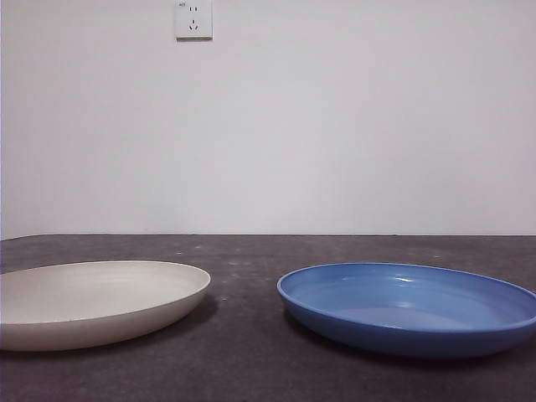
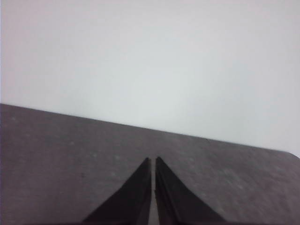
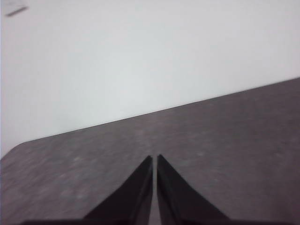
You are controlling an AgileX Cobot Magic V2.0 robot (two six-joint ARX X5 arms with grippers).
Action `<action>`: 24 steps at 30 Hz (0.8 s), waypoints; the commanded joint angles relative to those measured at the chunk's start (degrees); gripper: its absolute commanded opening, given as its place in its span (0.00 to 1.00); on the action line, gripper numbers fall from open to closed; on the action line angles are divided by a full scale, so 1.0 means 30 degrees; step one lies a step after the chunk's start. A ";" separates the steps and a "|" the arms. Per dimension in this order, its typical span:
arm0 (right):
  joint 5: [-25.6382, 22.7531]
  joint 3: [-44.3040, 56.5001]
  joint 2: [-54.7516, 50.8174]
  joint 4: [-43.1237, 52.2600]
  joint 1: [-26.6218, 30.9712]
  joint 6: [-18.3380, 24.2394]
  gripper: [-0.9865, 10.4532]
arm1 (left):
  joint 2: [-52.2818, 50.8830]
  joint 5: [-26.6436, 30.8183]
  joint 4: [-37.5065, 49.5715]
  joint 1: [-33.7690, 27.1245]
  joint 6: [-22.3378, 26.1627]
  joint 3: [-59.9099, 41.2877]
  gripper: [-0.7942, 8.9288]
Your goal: Pick up the white plate, put it on the blue plate, put it on desk
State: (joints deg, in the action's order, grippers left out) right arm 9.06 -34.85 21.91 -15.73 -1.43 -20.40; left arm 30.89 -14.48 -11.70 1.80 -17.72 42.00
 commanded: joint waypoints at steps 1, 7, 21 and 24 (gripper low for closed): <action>0.0401 -0.1224 0.0947 -0.0109 -0.0699 0.0663 0.10 | 0.0947 -0.0874 -0.0597 0.0095 -0.0102 0.1479 0.10; 0.1843 -0.3475 0.3009 -0.1421 -0.2550 0.1209 0.10 | 0.2310 -0.2310 -0.1450 0.0940 -0.0102 0.3446 0.10; 0.2572 -0.5982 0.4801 -0.5115 -0.7708 0.4342 0.10 | 0.3118 -0.3198 -0.4619 0.5246 0.1071 0.4415 0.10; 0.2572 -0.6018 0.4772 -0.6317 -0.7730 0.4379 0.10 | 0.3118 -0.3206 -0.5610 0.5566 0.1144 0.4415 0.10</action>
State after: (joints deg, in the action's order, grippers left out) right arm 16.71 -51.99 35.79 -34.33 -24.32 -8.32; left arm 39.97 -23.92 -28.45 18.22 -15.53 54.17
